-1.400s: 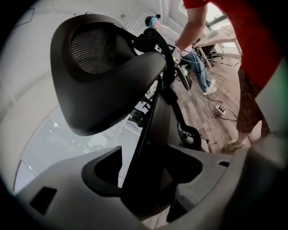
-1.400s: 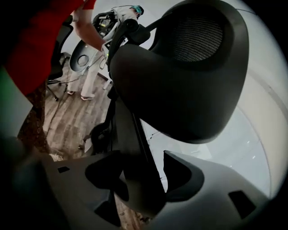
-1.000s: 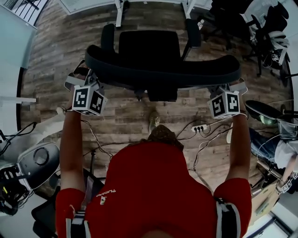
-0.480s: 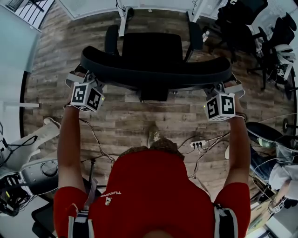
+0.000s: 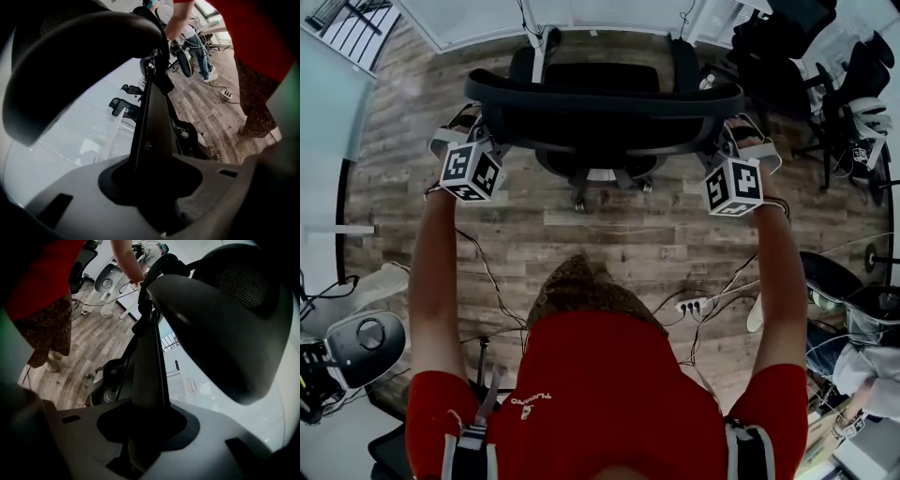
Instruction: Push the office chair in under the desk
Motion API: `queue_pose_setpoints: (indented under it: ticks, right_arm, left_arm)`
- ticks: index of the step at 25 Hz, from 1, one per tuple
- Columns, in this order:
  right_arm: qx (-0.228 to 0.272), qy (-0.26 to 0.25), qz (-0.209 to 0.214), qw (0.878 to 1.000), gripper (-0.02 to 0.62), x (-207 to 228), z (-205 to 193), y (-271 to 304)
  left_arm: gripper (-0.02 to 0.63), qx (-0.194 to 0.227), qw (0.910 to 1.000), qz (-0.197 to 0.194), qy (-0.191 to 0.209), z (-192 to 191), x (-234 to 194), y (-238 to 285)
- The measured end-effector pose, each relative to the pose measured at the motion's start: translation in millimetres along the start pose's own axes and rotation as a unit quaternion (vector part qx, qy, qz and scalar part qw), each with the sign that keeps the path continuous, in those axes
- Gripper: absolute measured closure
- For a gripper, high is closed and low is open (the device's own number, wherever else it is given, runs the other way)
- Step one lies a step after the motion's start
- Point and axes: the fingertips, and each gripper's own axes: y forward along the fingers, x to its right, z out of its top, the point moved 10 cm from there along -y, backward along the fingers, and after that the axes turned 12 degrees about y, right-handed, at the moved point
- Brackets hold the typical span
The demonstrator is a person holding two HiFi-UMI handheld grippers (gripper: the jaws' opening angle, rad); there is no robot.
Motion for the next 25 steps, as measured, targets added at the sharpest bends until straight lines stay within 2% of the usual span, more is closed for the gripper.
queue_pose_setpoints:
  ticks: [11,25]
  right_arm:
    - [-0.01,-0.001,-0.011,1.0,0.46,65.4,-26.2,74.1]
    - [-0.034,-0.002,-0.004,0.999,0.468,174.3,-58.2,194.2]
  left_arm:
    - [0.474,-0.001,1.0,0.0,0.007,-47.7,-60.3,75.6]
    - [0.476,-0.005,0.9998,0.013,0.011,-124.7,-149.1,179.1]
